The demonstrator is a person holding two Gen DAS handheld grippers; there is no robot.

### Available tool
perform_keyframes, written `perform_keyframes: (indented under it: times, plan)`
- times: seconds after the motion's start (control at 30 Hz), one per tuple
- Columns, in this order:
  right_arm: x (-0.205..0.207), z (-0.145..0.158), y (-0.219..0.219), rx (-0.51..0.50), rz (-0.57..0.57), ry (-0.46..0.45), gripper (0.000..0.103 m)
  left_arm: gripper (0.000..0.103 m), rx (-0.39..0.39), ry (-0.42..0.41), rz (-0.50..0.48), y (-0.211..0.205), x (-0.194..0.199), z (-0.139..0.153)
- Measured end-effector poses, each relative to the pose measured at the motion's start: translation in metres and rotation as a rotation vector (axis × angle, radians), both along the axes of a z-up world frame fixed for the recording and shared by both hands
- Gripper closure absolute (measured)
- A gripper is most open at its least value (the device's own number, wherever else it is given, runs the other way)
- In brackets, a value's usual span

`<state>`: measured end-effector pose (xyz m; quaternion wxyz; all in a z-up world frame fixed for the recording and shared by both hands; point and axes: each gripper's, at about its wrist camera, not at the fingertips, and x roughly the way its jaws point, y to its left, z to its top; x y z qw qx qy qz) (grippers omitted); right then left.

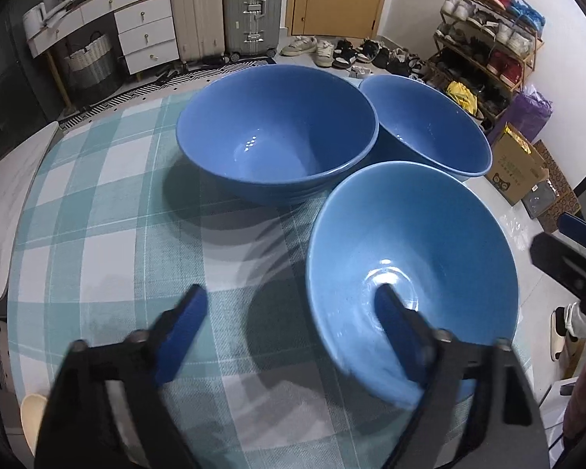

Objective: Organize plates and bowls
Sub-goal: 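Close the left gripper on the bowl rim while the right gripper grips it too, then lift and carry the blue bowl with both grippers toward the plate stack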

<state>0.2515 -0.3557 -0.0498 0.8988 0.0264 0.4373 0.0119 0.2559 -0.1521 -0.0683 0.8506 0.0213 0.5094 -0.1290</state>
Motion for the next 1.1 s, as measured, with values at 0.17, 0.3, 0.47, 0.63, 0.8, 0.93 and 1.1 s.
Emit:
perform_keyframes:
  times: [0.17, 0.3, 0.47, 0.63, 0.8, 0.93, 1.1]
  plan:
    - [0.014, -0.017, -0.01, 0.056, -0.006, 0.045, 0.001, 0.077, -0.028, 0.074, 0.003, -0.001, 0.004, -0.006]
    - [0.022, -0.027, -0.008, 0.055, 0.002, 0.074, 0.001, 0.09, -0.016, 0.073, -0.023, -0.008, 0.002, -0.006]
    - [0.025, -0.037, -0.006, 0.046, 0.018, 0.089, 0.004, 0.094, -0.006, 0.076, -0.042, -0.014, 0.0, -0.005]
    - [0.029, -0.053, -0.007, 0.069, 0.036, 0.165, 0.045, 0.094, -0.005, 0.086, -0.042, -0.014, 0.0, -0.004]
    - [0.027, -0.059, -0.007, 0.083, 0.047, 0.182, 0.072, 0.094, -0.012, 0.1, -0.039, -0.013, 0.001, -0.004]
    - [0.024, -0.061, -0.005, 0.088, 0.056, 0.199, 0.086, 0.094, -0.02, 0.104, -0.038, -0.011, -0.001, -0.004]
    - [0.018, -0.06, 0.005, 0.057, 0.083, 0.207, 0.092, 0.094, -0.028, 0.12, -0.038, -0.006, -0.007, -0.005]
